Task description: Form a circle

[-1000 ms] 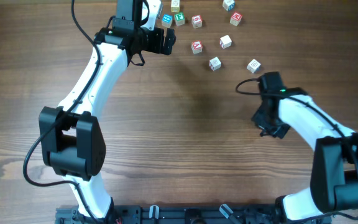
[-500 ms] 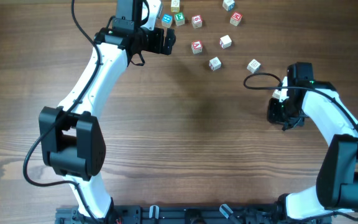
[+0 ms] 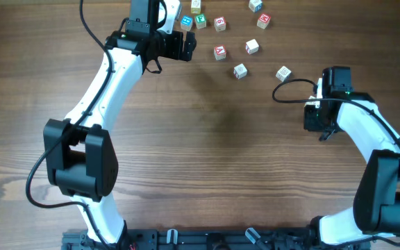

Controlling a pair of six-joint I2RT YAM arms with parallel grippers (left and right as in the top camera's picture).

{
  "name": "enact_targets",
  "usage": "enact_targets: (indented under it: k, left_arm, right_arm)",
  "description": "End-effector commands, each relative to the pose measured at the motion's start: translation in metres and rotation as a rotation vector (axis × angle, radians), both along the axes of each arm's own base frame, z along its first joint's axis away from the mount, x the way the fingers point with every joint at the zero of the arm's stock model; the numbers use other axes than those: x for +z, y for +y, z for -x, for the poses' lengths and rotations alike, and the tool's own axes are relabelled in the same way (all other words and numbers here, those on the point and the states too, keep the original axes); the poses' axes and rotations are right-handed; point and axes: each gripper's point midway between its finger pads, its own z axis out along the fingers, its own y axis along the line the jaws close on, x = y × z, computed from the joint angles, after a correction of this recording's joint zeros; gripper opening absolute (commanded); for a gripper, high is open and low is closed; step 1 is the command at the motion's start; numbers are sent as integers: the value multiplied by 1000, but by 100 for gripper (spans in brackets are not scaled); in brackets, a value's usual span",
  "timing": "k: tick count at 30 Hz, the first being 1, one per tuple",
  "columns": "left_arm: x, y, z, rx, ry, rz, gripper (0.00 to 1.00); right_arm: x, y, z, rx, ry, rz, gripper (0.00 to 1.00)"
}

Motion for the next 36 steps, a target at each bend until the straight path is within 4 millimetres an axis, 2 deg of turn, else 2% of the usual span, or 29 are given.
enact_targets:
  k: [1, 3, 8, 9, 12, 17, 20, 24, 29, 33, 36]
  left_arm:
    - [-6, -3, 2, -6, 16, 2, 100]
    - [-6, -3, 2, -6, 16, 1, 100]
    - [-6, -3, 2, -6, 16, 2, 100]
    - [-6, -3, 2, -6, 16, 1, 100]
    - [-6, -3, 2, -6, 15, 1, 100]
    - [-6, -3, 2, -6, 16, 1, 100]
    - [-6, -3, 2, -6, 16, 2, 100]
    - [-6, -3, 2, -6, 16, 1, 100]
    - [-6, -3, 2, -6, 16, 1, 100]
    - [-6, -3, 2, -6, 16, 1, 100]
    - [-6, -3, 2, -6, 16, 1, 100]
  right_arm:
    - [3, -3, 3, 3, -3, 19, 13]
    - [3, -4, 5, -14, 4, 15, 13]
    - [2, -19, 11, -102, 11, -1, 38]
    - [1, -19, 11, -108, 9, -17, 44]
    - [1, -12, 7, -103, -8, -74, 52]
    - [0, -4, 7, -85, -6, -120, 52]
    - [0, -3, 9, -85, 1, -120, 45]
    - [0, -4, 7, -36, -4, -110, 40]
    - [4, -7, -7, 28, -55, -85, 40]
    - [3, -3, -7, 51, -54, -102, 38]
    - [2, 0, -2, 53, -32, -118, 30]
